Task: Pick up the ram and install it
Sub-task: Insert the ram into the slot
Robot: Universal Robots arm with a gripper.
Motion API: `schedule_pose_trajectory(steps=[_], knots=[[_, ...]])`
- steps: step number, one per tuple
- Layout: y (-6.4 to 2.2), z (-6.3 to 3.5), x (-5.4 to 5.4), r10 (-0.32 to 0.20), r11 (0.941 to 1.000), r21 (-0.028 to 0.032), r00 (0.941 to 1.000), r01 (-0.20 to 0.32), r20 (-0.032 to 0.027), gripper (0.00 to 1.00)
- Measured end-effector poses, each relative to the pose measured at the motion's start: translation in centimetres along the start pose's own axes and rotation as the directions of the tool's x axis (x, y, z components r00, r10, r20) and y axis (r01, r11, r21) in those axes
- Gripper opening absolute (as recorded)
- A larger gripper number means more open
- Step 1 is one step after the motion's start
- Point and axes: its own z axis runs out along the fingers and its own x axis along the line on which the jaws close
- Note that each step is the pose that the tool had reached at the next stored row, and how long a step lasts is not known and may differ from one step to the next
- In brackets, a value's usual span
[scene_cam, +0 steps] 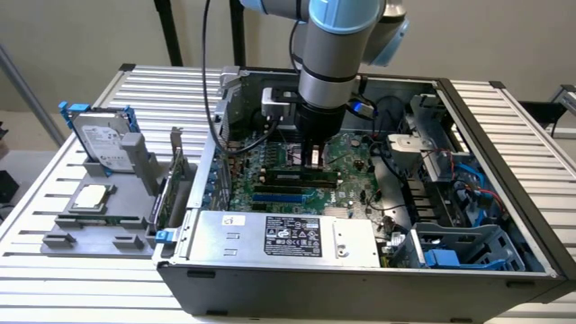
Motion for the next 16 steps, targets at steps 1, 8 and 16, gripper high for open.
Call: schedule_pose_trajectory(steps=[1,8,16], knots=[[0.0,0.01,-0.01,0.0,1.0,-0.0001,1.0,0.0,-0.0001,0.13],[-0.01,0.26,-0.01,0.0,1.0,0.0,1.0,0.0,-0.0006,0.13],[0.02,-0.19,-0.01,0.0,1.0,-0.0009,1.0,0.0,-0.0008,0.21]])
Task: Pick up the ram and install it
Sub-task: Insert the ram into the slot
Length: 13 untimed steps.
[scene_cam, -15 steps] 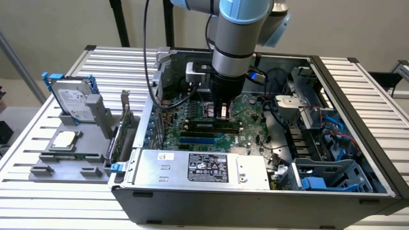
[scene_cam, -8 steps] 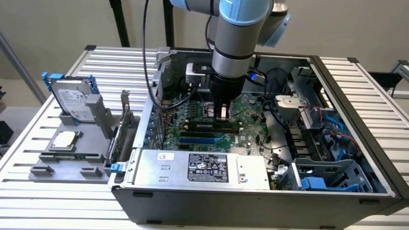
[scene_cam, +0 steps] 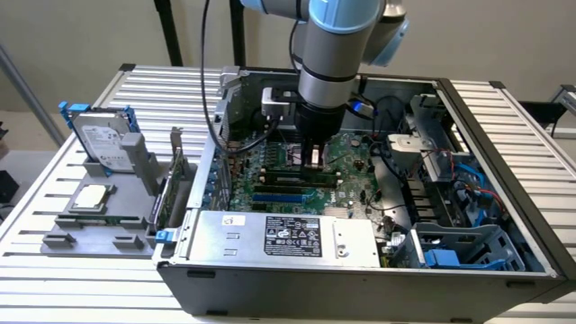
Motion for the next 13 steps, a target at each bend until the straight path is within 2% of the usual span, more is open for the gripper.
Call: schedule_pose_trajectory(steps=[7,9,10,11,13], knots=[[0.08,-1.8,0.0,0.0,1.0,-0.0039,1.0,0.0,-0.0002,0.21],[0.08,-1.84,0.0,0.0,1.0,-0.004,1.0,0.0,0.0002,0.19],[0.08,-1.84,0.0,0.0,1.0,-0.004,1.0,0.0,0.0002,0.13],[0.08,-1.84,0.0,0.0,1.0,-0.004,1.0,0.0,0.0002,0.11],[0.08,-1.85,0.0,0.0,1.0,-0.0041,1.0,0.0,0.0,0.11]])
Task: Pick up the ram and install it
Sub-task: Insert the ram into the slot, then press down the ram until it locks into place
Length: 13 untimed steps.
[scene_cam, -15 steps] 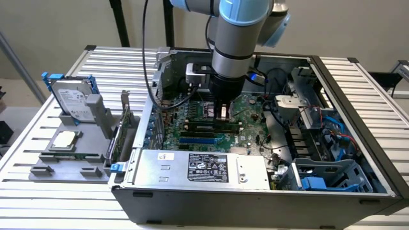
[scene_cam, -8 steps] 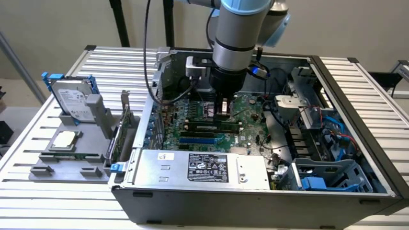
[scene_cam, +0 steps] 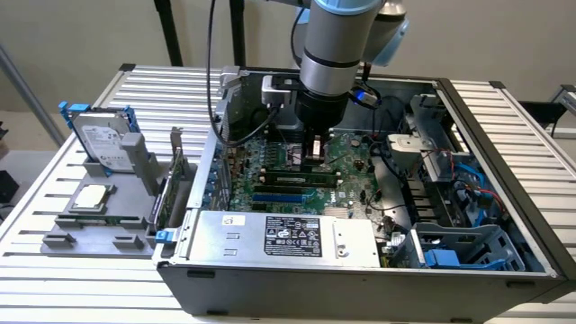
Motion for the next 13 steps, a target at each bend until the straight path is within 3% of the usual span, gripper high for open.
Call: schedule_pose_trajectory(steps=[13], knots=[[0.0,0.0,0.0,0.0,1.0,0.0,1.0,0.0,-0.0001,0.11]])
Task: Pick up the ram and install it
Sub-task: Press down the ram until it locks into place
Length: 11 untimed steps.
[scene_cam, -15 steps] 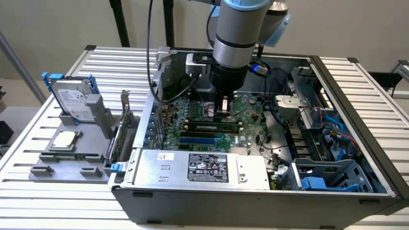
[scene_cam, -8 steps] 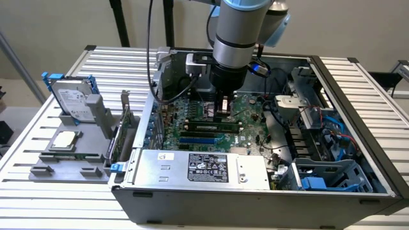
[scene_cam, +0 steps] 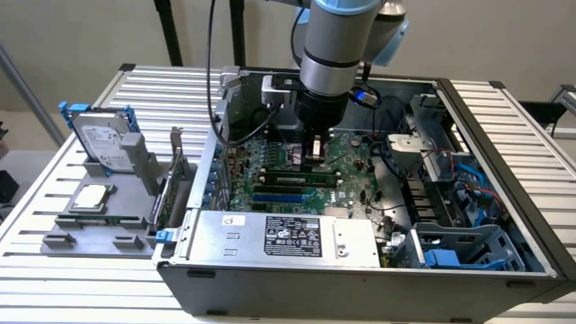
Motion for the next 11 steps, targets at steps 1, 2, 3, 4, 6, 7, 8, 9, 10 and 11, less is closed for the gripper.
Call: schedule_pose_trajectory(steps=[1,2,3,4,6,7,8,9,10,11], knots=[[0.0,0.0,0.0,0.0,1.0,0.0,1.0,0.0,0.0001,0.11],[0.0,0.0,0.0,0.0,1.0,0.0,1.0,0.0,0.0,0.11],[0.0,0.0,0.0,0.0,1.0,0.0,1.0,0.0,0.0001,0.11],[0.0,0.0,0.0,0.0,1.0,0.0,1.0,0.0,0.0001,0.11],[0.0,0.0,0.0,0.0,1.0,0.0,1.0,0.0,0.0001,0.11],[0.0,0.0,0.0,0.0,1.0,0.0,1.0,0.0,0.0001,0.11],[0.0,0.0,0.0,0.0,1.0,0.0,1.0,0.0,0.0001,0.11],[0.0,0.0,0.0,0.0,1.0,0.0,1.0,0.0,0.0001,0.11],[0.0,0.0,0.0,0.0,1.0,0.0,1.0,0.0,0.0,0.11],[0.02,0.03,0.0,0.0,1.0,0.0001,1.0,0.0,-0.0001,0.11]])
